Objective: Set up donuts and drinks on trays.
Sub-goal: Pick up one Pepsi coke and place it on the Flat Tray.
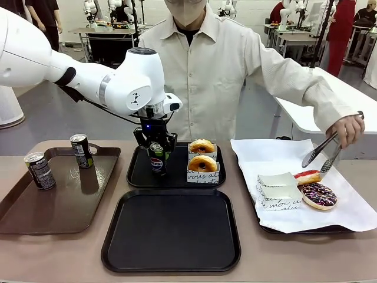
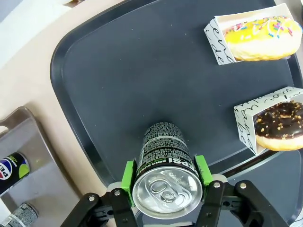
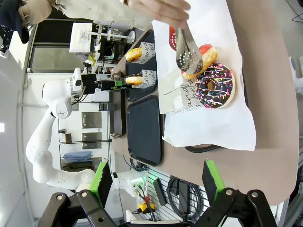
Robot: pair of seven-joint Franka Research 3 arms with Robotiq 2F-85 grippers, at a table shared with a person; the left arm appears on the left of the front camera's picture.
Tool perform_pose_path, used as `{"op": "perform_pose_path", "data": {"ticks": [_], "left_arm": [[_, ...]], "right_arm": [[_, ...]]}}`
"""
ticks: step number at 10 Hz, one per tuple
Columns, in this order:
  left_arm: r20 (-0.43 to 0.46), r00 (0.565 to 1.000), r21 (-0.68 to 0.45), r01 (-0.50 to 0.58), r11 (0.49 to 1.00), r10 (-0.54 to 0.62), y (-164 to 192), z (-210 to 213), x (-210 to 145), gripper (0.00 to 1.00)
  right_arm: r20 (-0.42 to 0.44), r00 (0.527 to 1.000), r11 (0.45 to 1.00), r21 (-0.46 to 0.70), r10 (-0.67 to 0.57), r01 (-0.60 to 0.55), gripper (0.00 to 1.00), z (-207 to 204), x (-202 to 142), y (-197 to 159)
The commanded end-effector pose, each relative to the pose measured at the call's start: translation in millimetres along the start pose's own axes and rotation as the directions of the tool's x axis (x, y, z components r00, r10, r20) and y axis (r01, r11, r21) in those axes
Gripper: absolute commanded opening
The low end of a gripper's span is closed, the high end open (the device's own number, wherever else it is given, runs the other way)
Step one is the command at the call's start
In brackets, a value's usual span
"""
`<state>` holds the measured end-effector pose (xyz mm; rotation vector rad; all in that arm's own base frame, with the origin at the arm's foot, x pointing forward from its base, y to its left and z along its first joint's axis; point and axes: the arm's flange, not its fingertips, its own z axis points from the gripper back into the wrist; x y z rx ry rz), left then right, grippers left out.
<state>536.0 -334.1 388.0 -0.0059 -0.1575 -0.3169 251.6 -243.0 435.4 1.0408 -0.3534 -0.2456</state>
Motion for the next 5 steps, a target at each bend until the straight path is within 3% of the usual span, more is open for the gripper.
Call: {"op": "perform_pose_path", "data": {"ticks": [1, 3, 4, 5], "left_arm": [[0.051, 0.999, 0.03, 0.001, 1.0, -0.003, -3, 10, 1, 1.0], [0.065, 0.998, 0.041, 0.014, 0.999, -0.017, -1, 26, -7, 1.0], [0.084, 0.996, 0.034, 0.012, 0.999, -0.015, 6, 35, -16, 0.9], [0.093, 0.996, 0.031, 0.013, 0.999, -0.016, 12, 44, -23, 0.99]], "right_arm": [[0.014, 1.0, 1.0, 0.024, 0.002, -0.002, 1.0, 0, 3, 1], [0.014, 1.0, 1.0, 0.024, 0.002, -0.002, 1.0, 0, 3, 1], [0.014, 1.0, 1.0, 0.024, 0.002, -0.002, 1.0, 0, 3, 1], [0.014, 1.0, 1.0, 0.024, 0.002, -0.002, 1.0, 0, 3, 1]]}}
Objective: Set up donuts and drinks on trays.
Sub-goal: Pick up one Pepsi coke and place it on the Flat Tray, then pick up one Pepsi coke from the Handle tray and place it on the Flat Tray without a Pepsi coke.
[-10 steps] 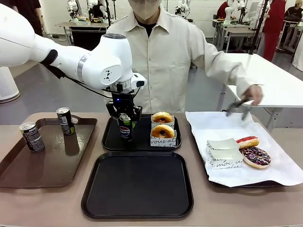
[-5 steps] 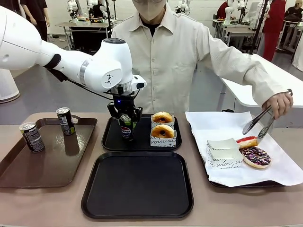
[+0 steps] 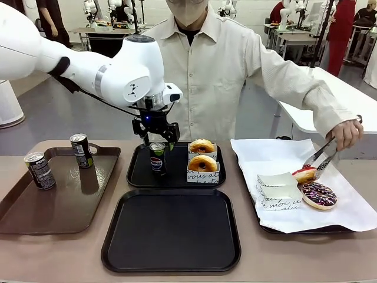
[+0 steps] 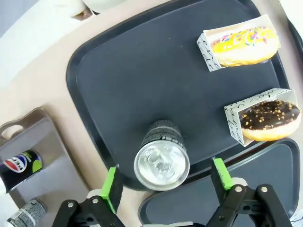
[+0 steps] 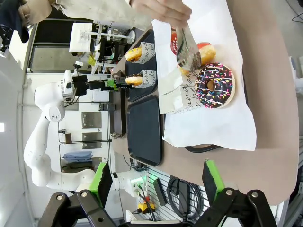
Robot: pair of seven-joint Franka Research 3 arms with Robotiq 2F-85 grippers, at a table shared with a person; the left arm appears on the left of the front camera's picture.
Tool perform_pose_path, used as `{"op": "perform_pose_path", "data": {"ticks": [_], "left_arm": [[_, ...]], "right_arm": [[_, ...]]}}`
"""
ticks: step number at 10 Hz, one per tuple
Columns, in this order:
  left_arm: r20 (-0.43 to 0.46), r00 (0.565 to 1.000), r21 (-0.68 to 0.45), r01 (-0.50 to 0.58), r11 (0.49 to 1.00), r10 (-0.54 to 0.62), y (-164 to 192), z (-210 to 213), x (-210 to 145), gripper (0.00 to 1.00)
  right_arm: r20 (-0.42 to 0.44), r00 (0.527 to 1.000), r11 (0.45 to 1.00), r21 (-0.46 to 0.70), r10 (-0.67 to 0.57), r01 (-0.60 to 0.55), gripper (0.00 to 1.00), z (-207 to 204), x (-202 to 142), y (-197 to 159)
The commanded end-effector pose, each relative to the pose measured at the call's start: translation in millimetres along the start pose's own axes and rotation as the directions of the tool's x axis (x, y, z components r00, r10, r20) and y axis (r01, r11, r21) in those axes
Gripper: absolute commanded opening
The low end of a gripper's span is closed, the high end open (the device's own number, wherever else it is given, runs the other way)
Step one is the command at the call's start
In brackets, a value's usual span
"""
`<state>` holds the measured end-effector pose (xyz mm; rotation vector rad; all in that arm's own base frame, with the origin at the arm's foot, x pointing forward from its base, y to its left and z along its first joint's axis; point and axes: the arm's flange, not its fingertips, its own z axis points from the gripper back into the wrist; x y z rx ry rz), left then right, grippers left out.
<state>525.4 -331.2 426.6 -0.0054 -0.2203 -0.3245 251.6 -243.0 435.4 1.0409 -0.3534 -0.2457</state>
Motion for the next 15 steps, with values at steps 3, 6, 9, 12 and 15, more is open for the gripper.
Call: {"op": "perform_pose_path", "data": {"ticks": [3, 6, 9, 12, 15], "left_arm": [[0.055, 0.998, 0.022, -0.006, 1.0, 0.005, 19, 15, -40, 1.0], [0.035, 0.999, -0.002, 0.021, 1.0, -0.021, 29, 24, -66, 1.0], [0.027, 1.0, 0.042, 0.005, 0.999, -0.006, 80, 44, -115, 1.0], [0.029, 0.99, 0.101, -0.143, 0.985, 0.141, 161, 66, -137, 1.0], [-0.075, 0.958, 0.134, -0.267, 0.954, 0.278, 245, 86, -124, 1.0]], "right_arm": [[0.014, 1.0, 1.0, 0.024, 0.002, -0.003, 1.0, 0, 3, 1], [0.014, 1.0, 1.0, 0.024, 0.002, -0.003, 1.0, 0, 3, 1], [0.014, 1.0, 1.0, 0.024, 0.002, -0.003, 1.0, 0, 3, 1], [0.014, 1.0, 1.0, 0.024, 0.002, -0.003, 1.0, 0, 3, 1], [0.014, 1.0, 1.0, 0.024, 0.002, -0.003, 1.0, 0, 3, 1]]}}
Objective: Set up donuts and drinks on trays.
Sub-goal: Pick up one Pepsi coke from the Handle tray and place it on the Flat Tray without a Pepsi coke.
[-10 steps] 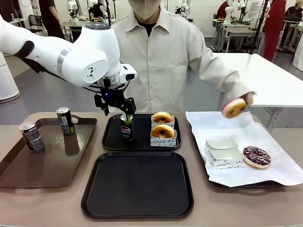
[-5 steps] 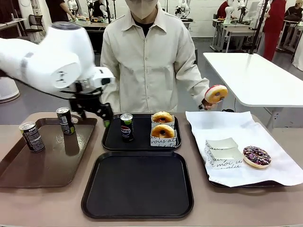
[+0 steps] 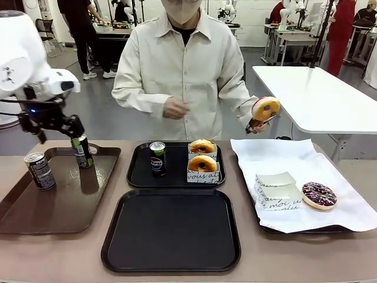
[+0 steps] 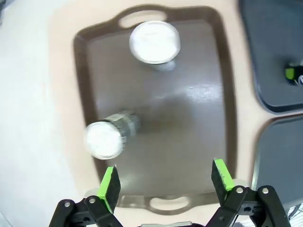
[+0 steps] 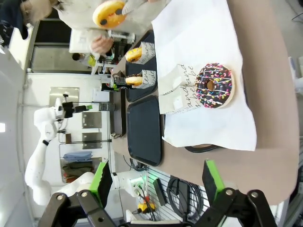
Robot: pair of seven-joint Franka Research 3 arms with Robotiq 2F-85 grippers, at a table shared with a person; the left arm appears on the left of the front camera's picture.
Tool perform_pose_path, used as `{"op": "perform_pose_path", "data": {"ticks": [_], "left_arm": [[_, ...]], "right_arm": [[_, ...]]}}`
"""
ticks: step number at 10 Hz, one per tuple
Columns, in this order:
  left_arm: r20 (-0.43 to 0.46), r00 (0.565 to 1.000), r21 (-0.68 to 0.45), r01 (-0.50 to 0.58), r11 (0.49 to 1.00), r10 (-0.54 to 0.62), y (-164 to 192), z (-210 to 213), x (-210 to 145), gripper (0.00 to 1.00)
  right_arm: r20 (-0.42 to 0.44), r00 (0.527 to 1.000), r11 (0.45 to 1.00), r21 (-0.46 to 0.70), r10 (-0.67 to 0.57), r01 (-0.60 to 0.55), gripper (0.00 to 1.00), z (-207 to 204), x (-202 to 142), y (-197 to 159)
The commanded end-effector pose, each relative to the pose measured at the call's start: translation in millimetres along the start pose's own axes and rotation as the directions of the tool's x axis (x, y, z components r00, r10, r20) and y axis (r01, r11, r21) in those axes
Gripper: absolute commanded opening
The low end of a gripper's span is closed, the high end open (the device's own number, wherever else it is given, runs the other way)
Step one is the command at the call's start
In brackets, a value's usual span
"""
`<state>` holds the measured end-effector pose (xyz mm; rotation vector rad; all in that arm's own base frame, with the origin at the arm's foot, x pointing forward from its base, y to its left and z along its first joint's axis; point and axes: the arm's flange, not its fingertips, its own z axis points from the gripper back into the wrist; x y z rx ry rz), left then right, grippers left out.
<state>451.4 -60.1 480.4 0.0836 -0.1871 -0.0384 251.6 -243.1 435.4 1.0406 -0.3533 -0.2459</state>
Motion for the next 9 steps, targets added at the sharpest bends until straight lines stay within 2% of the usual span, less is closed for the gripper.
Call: {"op": "perform_pose_path", "data": {"ticks": [1, 3, 4, 5, 9], "left_arm": [[-0.054, 0.996, 0.038, -0.069, 0.997, 0.071, 22, 7, 18, 1.0], [-0.091, 0.985, 0.051, -0.142, 0.989, 0.146, 47, 13, 32, 1.0], [-0.098, 0.983, 0.047, -0.15, 0.988, 0.154, 47, 14, 24, 1.0], [-0.07, 0.992, 0.031, -0.108, 0.994, 0.11, 51, 9, 20, 1.0], [-0.07, 0.992, 0.031, -0.108, 0.994, 0.11, 51, 9, 20, 1.0]], "right_arm": [[0.014, 1.0, 1.0, 0.024, 0.002, -0.003, 1.0, 0, 3, 1], [0.014, 1.0, 1.0, 0.024, 0.002, -0.003, 1.0, 0, 3, 1], [0.014, 1.0, 1.0, 0.024, 0.002, -0.003, 1.0, 0, 3, 1], [0.014, 1.0, 1.0, 0.024, 0.002, -0.003, 1.0, 0, 3, 1], [0.014, 1.0, 1.0, 0.024, 0.002, -0.003, 1.0, 0, 3, 1]]}}
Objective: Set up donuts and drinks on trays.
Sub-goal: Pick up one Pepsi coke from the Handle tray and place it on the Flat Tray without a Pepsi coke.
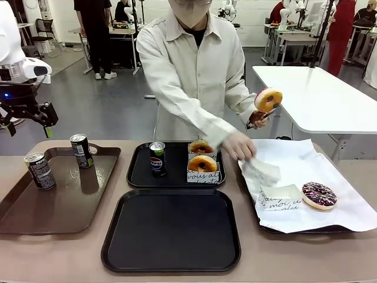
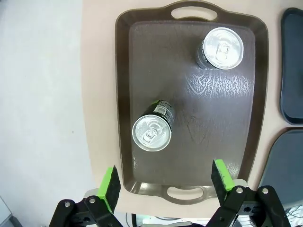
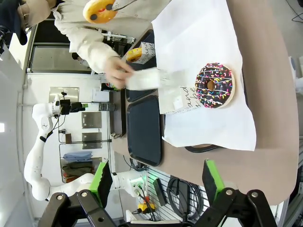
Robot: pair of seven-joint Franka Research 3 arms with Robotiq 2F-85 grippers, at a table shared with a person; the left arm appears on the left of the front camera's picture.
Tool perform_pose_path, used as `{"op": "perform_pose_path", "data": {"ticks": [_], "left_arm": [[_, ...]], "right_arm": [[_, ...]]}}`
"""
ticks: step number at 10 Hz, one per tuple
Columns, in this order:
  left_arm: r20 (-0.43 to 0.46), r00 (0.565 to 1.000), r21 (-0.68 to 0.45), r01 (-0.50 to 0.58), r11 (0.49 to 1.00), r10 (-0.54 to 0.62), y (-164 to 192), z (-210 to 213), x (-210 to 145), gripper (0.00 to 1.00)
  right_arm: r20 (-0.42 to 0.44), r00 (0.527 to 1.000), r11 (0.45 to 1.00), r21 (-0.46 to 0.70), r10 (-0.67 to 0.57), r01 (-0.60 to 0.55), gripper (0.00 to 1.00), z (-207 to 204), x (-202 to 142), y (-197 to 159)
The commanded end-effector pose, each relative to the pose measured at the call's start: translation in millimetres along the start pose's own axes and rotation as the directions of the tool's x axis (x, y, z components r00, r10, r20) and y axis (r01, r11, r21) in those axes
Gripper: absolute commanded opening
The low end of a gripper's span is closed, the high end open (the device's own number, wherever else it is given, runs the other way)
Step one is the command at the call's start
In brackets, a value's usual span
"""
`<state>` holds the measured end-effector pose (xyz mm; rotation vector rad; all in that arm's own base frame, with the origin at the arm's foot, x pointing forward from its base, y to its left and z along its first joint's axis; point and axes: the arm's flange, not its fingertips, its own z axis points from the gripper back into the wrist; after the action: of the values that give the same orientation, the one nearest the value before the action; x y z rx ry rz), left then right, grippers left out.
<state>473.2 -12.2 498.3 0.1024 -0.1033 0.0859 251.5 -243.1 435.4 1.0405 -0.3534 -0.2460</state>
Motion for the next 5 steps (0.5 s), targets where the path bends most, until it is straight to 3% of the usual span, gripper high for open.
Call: {"op": "perform_pose_path", "data": {"ticks": [1, 3, 5], "left_arm": [[0.018, 1.0, -0.002, 0.009, 1.0, -0.009, 1, -1, -3, 1.0], [0.0, 1.0, 0.0, 0.0, 1.0, 0.0, 0, 0, 0, 1.0], [0.009, 1.0, -0.113, 0.009, 0.994, -0.008, 16, -17, 3, 1.0]], "right_arm": [[0.014, 1.0, 1.0, 0.025, 0.002, -0.003, 1.0, 0, 3, 1], [0.014, 1.0, 1.0, 0.025, 0.002, -0.003, 1.0, 0, 3, 1], [0.014, 1.0, 1.0, 0.025, 0.002, -0.003, 1.0, 0, 3, 1]]}}
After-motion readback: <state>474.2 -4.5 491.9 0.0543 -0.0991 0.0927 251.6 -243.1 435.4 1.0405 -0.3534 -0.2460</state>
